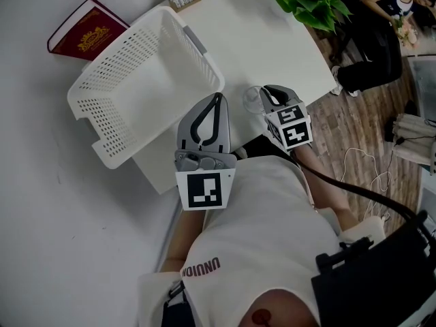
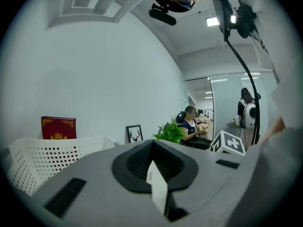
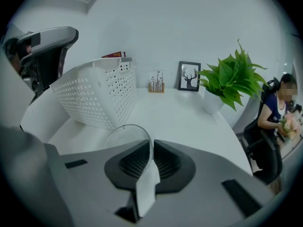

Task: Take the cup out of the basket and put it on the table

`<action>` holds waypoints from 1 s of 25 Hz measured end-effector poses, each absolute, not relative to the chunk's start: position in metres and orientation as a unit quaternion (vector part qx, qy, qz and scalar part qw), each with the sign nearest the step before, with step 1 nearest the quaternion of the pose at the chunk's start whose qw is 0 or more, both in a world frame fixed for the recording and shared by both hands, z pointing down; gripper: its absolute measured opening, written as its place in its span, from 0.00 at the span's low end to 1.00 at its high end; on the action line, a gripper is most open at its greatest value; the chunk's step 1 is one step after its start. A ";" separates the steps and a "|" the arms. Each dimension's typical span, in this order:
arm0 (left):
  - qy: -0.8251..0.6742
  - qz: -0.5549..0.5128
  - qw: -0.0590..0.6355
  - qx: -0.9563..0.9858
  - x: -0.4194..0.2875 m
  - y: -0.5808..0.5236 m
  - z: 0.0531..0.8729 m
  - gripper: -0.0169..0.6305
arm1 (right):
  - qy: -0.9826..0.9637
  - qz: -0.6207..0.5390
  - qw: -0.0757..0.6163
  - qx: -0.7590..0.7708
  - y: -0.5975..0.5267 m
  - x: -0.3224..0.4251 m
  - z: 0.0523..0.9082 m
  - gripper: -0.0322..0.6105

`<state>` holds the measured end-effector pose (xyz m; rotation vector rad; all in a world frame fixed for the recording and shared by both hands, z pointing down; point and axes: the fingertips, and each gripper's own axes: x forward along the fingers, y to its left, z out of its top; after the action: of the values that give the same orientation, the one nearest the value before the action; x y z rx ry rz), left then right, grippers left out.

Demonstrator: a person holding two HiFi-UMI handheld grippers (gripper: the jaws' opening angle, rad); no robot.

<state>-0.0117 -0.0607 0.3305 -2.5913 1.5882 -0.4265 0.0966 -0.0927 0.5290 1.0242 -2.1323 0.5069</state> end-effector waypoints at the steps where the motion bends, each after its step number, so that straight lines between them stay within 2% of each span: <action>1: 0.517 -0.138 0.036 -0.844 -0.012 -0.061 0.331 0.04 | -0.824 0.196 0.354 0.396 -0.093 0.097 0.530 0.11; 10: 0.518 -0.135 0.037 -0.844 -0.013 -0.061 0.330 0.04 | -0.822 0.198 0.354 0.399 -0.096 0.098 0.531 0.11; 13: 0.537 -0.106 0.007 -0.837 -0.015 -0.062 0.330 0.04 | -0.821 0.202 0.354 0.400 -0.098 0.099 0.532 0.11; 15: 0.532 -0.116 0.018 -0.839 -0.015 -0.062 0.330 0.04 | -0.820 0.204 0.355 0.400 -0.099 0.100 0.533 0.11; 18: 0.559 -0.073 -0.030 -0.826 -0.018 -0.063 0.331 0.04 | -0.820 0.207 0.354 0.399 -0.100 0.100 0.533 0.11; 25: 0.525 -0.128 0.031 -0.841 -0.014 -0.063 0.330 0.04 | -0.818 0.216 0.352 0.400 -0.102 0.102 0.535 0.11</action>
<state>-0.0144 -0.0634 0.3297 -2.5900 1.6170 -0.3945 0.1022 -0.1022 0.5350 1.0341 -2.1163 0.5601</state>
